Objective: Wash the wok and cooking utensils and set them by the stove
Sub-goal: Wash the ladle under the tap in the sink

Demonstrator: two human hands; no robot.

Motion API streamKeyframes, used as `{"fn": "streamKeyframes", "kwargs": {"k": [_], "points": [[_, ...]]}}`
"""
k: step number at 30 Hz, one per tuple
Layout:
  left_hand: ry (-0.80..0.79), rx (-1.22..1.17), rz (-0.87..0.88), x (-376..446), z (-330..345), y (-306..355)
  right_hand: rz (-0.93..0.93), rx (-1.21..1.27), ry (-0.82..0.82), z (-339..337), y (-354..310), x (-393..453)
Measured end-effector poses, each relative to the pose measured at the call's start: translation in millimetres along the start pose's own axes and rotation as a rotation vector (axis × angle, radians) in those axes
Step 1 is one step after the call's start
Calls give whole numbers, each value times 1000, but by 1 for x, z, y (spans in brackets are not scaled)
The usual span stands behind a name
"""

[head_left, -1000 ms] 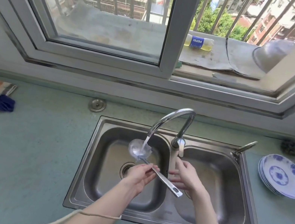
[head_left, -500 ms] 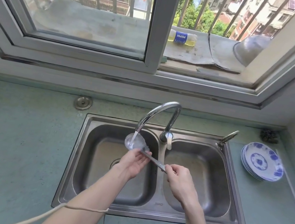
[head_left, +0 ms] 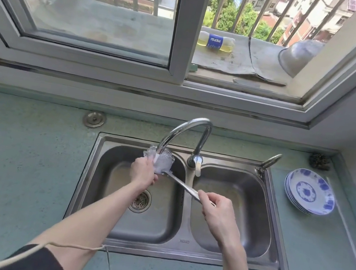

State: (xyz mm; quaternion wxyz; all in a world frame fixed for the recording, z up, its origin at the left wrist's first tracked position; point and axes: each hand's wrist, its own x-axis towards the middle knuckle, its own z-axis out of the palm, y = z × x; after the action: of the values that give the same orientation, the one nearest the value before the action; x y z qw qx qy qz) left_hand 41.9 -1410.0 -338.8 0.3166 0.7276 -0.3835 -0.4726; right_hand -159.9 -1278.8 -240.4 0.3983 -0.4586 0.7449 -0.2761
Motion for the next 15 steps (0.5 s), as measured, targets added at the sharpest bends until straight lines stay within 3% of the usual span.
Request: {"fn": "streamKeyframes", "kwargs": {"k": [5, 10, 15], "points": [[-128, -93, 5, 8, 0, -10, -33, -20, 26, 3, 3, -1], [-97, -264, -84, -3, -7, -2, -17, 47, -10, 7, 4, -5], [-107, -211, -57, 4, -10, -2, -14, 84, -22, 3, 3, -3]]}}
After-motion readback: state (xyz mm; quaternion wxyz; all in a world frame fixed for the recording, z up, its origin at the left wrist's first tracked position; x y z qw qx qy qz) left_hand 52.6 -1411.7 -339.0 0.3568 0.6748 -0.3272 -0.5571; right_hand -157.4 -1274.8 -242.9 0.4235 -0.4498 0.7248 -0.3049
